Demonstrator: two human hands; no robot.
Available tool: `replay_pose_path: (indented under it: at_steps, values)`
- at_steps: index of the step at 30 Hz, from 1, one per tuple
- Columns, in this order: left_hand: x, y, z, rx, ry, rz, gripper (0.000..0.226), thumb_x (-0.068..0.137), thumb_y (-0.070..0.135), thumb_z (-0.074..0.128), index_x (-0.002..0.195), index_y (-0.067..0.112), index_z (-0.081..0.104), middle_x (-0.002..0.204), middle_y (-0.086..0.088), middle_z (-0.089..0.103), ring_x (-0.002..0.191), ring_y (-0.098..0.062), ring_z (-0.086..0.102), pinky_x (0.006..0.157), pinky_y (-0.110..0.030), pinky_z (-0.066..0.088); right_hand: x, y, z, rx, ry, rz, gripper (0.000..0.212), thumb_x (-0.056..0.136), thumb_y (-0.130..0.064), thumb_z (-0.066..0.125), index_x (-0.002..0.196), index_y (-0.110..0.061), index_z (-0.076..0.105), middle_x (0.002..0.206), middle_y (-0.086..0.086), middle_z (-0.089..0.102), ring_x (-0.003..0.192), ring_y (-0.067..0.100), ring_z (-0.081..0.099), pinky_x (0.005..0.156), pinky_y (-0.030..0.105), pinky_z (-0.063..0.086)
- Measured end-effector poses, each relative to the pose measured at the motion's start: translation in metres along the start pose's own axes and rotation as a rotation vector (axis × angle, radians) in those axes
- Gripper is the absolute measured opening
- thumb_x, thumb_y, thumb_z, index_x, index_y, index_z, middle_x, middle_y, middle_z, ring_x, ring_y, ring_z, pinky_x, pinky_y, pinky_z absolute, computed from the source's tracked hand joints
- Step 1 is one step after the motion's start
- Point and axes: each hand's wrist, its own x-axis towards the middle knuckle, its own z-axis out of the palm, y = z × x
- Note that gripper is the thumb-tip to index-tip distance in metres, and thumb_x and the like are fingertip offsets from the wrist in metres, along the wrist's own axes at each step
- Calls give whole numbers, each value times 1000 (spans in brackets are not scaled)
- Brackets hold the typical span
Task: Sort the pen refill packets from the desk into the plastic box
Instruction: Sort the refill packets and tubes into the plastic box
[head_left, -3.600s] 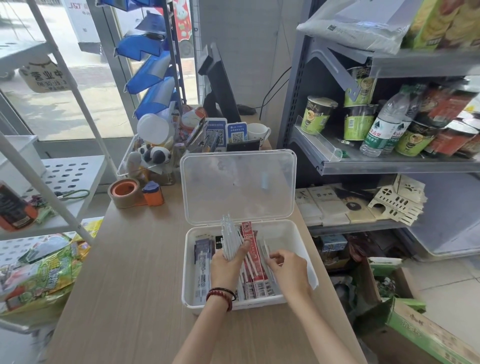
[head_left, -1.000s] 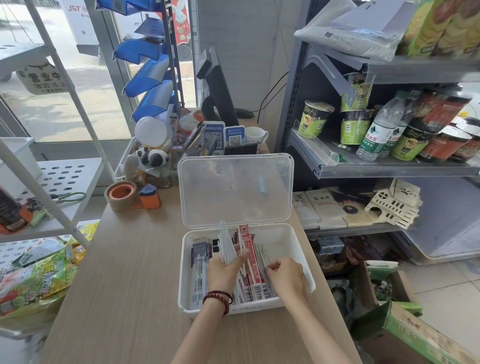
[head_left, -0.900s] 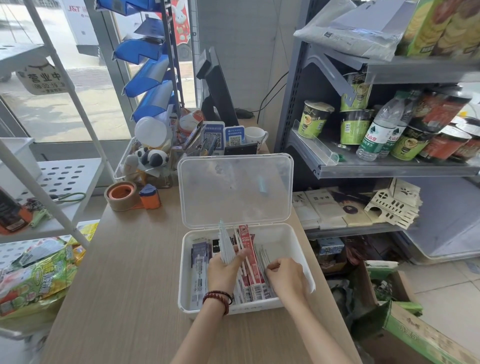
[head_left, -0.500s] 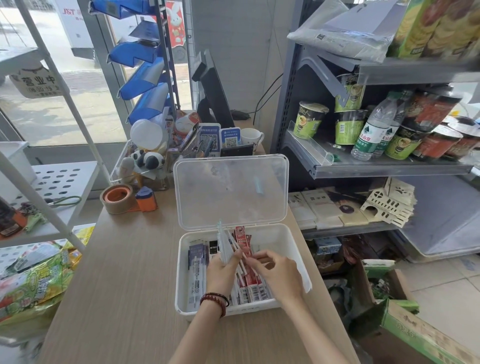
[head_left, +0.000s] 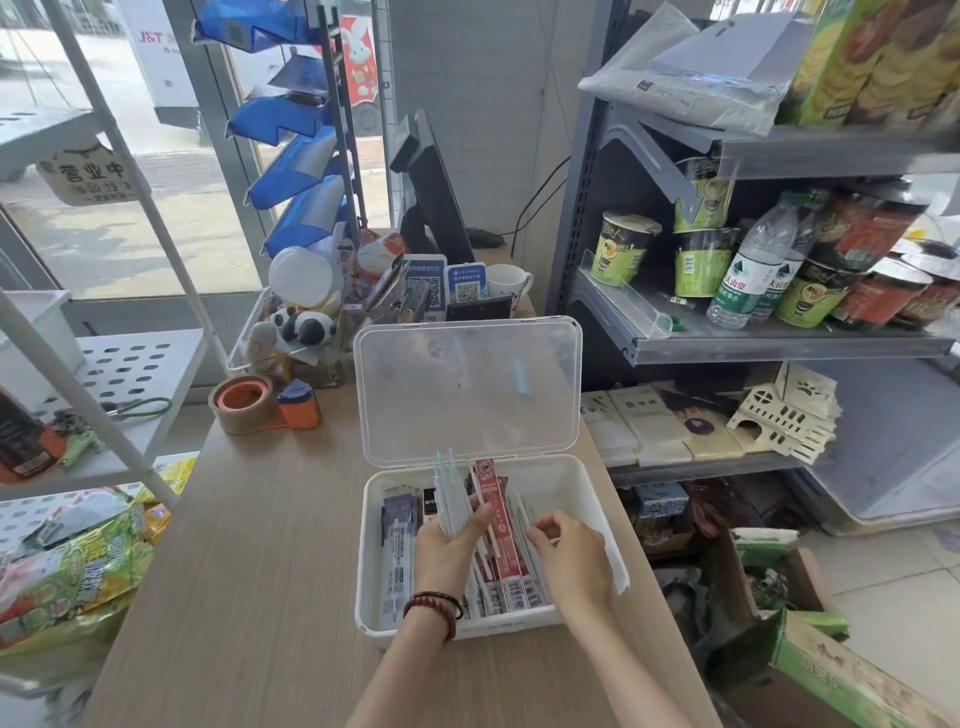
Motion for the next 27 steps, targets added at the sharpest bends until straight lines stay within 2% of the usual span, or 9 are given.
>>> replay_pose_path:
  at_steps: [2, 4, 7, 9, 12, 15, 19, 23, 27]
  values:
    - [1, -1, 0, -1, 14, -5, 24, 80, 30, 70, 101, 19, 71, 78, -1, 72, 62, -7, 62, 53, -14, 49, 2, 3, 3, -25, -16, 24, 9, 93, -30, 62, 89, -23, 67, 76, -14, 64, 66, -1, 58, 53, 18, 44]
    - [2, -2, 0, -6, 14, -8, 23, 78, 35, 71, 96, 21, 71, 74, -1, 68, 64, -13, 57, 55, -19, 46, 4, 5, 5, -59, -34, 56, 9, 92, -28, 63, 88, -22, 67, 77, -12, 66, 67, 4, 61, 56, 22, 49]
    - [2, -4, 0, -22, 9, -15, 22, 79, 35, 70, 99, 28, 68, 80, 1, 69, 74, -14, 58, 62, -21, 47, 6, 7, 8, -85, -28, 110, 6, 92, -23, 63, 88, -21, 67, 79, -9, 67, 69, 8, 62, 61, 27, 54]
    - [1, -3, 0, -38, 0, -9, 27, 80, 34, 70, 105, 26, 68, 81, 4, 70, 75, -14, 59, 62, -19, 47, 6, 6, 8, -75, -7, 109, 7, 93, -23, 62, 94, -19, 67, 82, -8, 66, 70, 8, 60, 58, 23, 50]
    - [1, -2, 0, -21, 3, 7, 30, 80, 33, 69, 108, 23, 68, 79, 6, 70, 72, -12, 60, 57, -17, 48, 3, 1, 3, -18, -6, 27, 17, 95, -35, 58, 97, -20, 66, 82, -11, 65, 68, 3, 59, 56, 19, 48]
    - [2, -4, 0, -13, 3, 21, 29, 80, 30, 70, 106, 18, 69, 74, 5, 70, 65, -10, 61, 53, -15, 49, -3, -8, -7, 34, -17, -48, 27, 93, -51, 54, 93, -28, 67, 75, -17, 62, 65, -4, 58, 55, 15, 46]
    - [2, -4, 1, -8, -35, 54, 27, 81, 27, 69, 107, 23, 66, 86, 5, 72, 77, -11, 65, 61, -12, 51, -10, -14, -15, 50, -47, -145, 37, 82, -71, 52, 87, -38, 67, 75, -21, 67, 70, -7, 62, 57, 14, 47]
    - [3, -4, 1, 12, -59, 63, 25, 81, 23, 70, 105, 21, 67, 91, 8, 71, 87, -3, 66, 66, -9, 51, -12, -15, -17, 77, -71, -164, 36, 79, -71, 56, 87, -39, 70, 74, -23, 68, 72, -10, 63, 60, 13, 49]
    - [3, -5, 2, 28, -85, 74, 18, 81, 22, 69, 99, 24, 69, 92, 6, 72, 88, -4, 67, 66, -10, 51, -15, -17, -18, 60, -55, -190, 30, 80, -68, 58, 87, -41, 68, 73, -24, 68, 72, -11, 63, 56, 12, 47]
